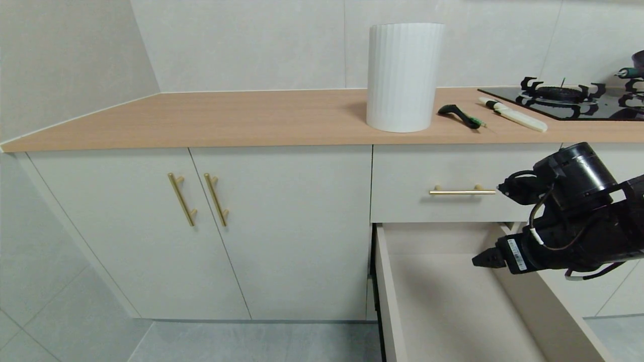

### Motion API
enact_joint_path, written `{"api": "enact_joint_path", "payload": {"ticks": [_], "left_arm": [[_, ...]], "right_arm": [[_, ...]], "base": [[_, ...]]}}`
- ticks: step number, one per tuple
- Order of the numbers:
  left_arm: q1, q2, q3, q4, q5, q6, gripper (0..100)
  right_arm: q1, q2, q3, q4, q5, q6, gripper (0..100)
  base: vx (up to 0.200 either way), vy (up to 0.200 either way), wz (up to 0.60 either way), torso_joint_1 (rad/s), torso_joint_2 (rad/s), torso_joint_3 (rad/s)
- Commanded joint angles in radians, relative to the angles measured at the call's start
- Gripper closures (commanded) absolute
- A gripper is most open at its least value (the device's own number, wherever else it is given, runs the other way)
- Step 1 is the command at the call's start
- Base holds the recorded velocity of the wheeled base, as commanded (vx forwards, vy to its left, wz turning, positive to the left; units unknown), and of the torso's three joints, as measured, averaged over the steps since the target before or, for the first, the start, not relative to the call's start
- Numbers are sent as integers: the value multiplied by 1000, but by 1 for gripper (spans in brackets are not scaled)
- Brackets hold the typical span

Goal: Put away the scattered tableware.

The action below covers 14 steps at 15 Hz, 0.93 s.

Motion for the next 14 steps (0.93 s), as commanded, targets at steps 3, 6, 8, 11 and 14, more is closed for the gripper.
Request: {"api": "enact_joint_path", "payload": {"ticks": [3,6,8,11,14], "left_arm": [[-1,1,0,0,1,-1,0],[-1,1,0,0,1,-1,0],[1,1,0,0,1,-1,0],[-1,1,0,0,1,-1,0],[-1,1,0,0,1,-1,0]], "right_arm": [[-7,-16,3,-3,-4,-1,0],[-8,-19,1,-5,-4,-1,0],[-7,-15,1,-5,-4,-1,0],[-7,-15,1,-5,-4,-1,0],[-7,-13,3,-5,-4,-1,0]], "base": [[0,0,0,12,-59,-46],[0,0,0,48,-253,-255],[0,0,0,188,-525,-298],[0,0,0,163,-491,-299],[0,0,0,183,-465,-290]]}}
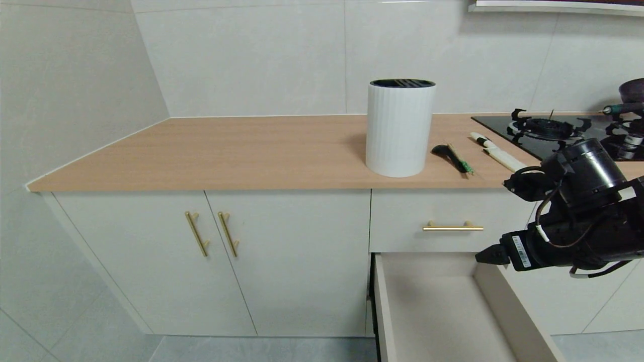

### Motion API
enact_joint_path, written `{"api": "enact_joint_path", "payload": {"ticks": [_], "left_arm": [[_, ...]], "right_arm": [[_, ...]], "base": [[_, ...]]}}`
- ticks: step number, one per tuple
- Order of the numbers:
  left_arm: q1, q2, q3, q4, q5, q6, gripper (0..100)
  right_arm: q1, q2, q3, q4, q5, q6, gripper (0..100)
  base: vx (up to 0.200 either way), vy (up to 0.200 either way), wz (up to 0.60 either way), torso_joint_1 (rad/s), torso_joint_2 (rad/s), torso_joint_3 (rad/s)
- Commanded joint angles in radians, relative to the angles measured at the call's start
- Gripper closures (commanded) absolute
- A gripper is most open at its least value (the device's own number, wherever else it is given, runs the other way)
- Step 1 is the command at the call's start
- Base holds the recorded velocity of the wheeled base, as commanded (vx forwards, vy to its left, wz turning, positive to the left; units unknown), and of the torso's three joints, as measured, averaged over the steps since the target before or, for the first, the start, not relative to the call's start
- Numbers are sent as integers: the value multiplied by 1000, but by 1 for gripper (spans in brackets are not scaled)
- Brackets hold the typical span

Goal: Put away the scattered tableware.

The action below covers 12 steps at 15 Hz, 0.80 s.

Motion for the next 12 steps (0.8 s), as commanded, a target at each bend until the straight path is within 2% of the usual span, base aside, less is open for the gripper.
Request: {"api": "enact_joint_path", "payload": {"ticks": [1,6,8,11,12], "left_arm": [[-1,1,0,-1,0,0,0],[-1,1,0,-1,0,0,0],[1,1,0,-1,0,0,0],[1,1,0,-1,0,0,0],[1,1,0,-1,0,0,0]], "right_arm": [[1,3,1,0,0,0,0],[1,2,1,0,0,-2,0],[1,-18,3,-44,-2,-2,0],[-1,20,-48,-230,-2,-43,0],[-9,46,-74,-250,-5,-48,0]], "base": [[0,0,0,183,-471,-281],[0,0,0,205,-479,-280],[0,0,0,95,-227,-119],[0,0,0,23,-41,-23],[0,0,0,0,0,0]]}}
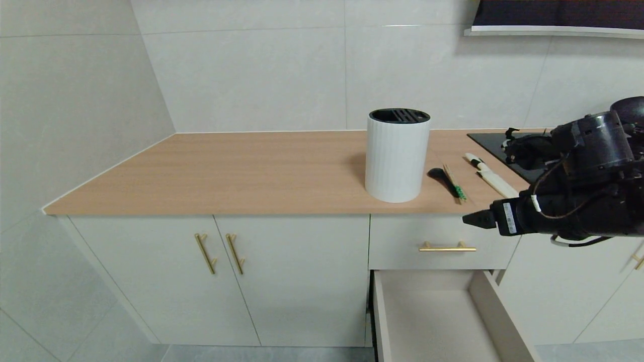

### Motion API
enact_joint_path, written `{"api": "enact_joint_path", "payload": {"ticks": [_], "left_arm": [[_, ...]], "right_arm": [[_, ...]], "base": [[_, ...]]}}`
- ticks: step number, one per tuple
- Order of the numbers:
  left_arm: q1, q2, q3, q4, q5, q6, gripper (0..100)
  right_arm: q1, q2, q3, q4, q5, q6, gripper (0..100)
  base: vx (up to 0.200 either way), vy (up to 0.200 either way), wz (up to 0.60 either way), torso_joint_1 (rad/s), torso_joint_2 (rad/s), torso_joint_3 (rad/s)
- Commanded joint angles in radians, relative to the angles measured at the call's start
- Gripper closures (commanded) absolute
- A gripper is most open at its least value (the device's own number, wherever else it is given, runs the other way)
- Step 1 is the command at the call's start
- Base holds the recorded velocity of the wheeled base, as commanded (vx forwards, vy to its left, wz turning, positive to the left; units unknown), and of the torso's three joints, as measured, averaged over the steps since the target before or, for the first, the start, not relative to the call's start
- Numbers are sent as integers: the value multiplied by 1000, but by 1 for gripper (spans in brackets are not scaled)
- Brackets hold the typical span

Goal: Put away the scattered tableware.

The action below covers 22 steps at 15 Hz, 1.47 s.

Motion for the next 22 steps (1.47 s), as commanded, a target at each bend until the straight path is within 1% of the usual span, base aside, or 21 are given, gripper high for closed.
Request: {"api": "enact_joint_path", "payload": {"ticks": [1,2,3,6,8,10,12,15,17,22], "left_arm": [[1,1,0,0,0,0,0],[-1,1,0,0,0,0,0],[-1,1,0,0,0,0,0],[-1,1,0,0,0,0,0],[-1,1,0,0,0,0,0],[1,1,0,0,-1,0,0],[-1,1,0,0,0,0,0],[1,1,0,0,0,0,0],[-1,1,0,0,0,0,0],[-1,1,0,0,0,0,0]], "right_arm": [[-32,102,-118,-17,-8,-10,0],[-39,142,-167,-10,-8,-10,0],[-65,194,-223,-10,-8,-10,0],[-106,319,-335,-13,-11,-12,0],[-129,369,-351,-33,-23,-12,0],[-144,427,-367,-96,-23,-13,0],[-149,469,-387,-123,-25,-12,0],[-149,506,-402,-134,-37,-12,0],[-149,530,-410,-166,-55,-12,0],[-147,544,-414,-171,-57,-10,0]], "base": [[0,0,0,0,0,0],[0,0,0,0,0,0],[0,0,0,0,0,0],[0,0,0,0,0,0],[0,0,0,0,0,0],[0,0,0,0,0,0],[0,0,0,0,0,0],[0,0,0,0,0,0],[0,0,0,0,0,0],[0,0,0,0,0,0]]}}
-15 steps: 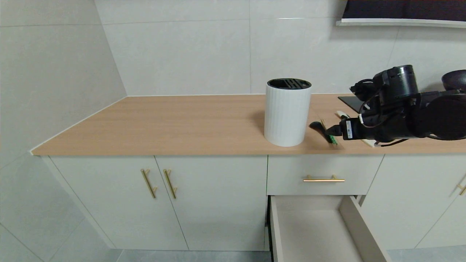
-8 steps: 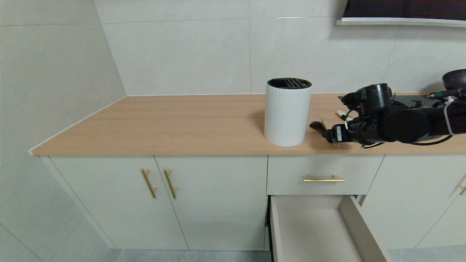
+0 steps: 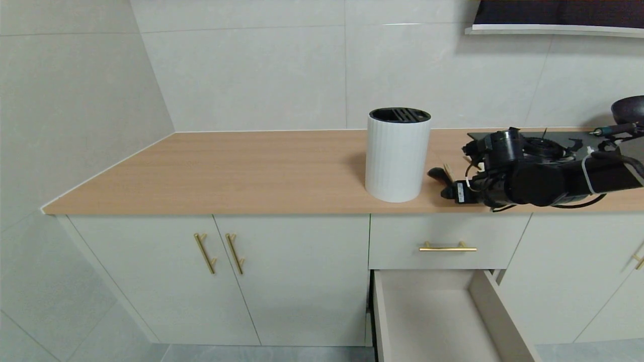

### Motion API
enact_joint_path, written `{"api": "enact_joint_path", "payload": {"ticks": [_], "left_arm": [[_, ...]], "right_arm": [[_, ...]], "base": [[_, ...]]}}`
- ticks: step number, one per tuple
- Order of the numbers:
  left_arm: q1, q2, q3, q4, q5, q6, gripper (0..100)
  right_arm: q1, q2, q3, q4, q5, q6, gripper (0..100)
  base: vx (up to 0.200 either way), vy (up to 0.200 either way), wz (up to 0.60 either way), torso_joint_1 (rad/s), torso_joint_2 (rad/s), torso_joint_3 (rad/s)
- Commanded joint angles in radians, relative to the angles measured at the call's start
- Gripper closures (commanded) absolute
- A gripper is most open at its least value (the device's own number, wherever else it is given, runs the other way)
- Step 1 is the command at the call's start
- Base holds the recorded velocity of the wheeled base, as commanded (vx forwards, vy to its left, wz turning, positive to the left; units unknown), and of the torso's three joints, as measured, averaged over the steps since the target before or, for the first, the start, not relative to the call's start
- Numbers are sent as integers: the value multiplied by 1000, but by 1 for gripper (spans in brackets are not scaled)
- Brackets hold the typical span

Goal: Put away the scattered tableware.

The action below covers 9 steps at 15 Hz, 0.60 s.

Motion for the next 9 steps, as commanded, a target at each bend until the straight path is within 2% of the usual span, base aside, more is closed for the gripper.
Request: {"api": "enact_joint_path", "payload": {"ticks": [1,2,3,9], "left_arm": [[-1,1,0,0,0,0,0],[-1,1,0,0,0,0,0],[-1,1,0,0,0,0,0],[-1,1,0,0,0,0,0]], "right_arm": [[2,8,-1,-1,0,2,0],[2,9,-2,-1,0,2,0],[2,11,-4,-1,0,2,100],[2,6,-5,-7,0,5,100]], "base": [[0,0,0,0,0,0],[0,0,0,0,0,0],[0,0,0,0,0,0],[0,0,0,0,0,0]]}}
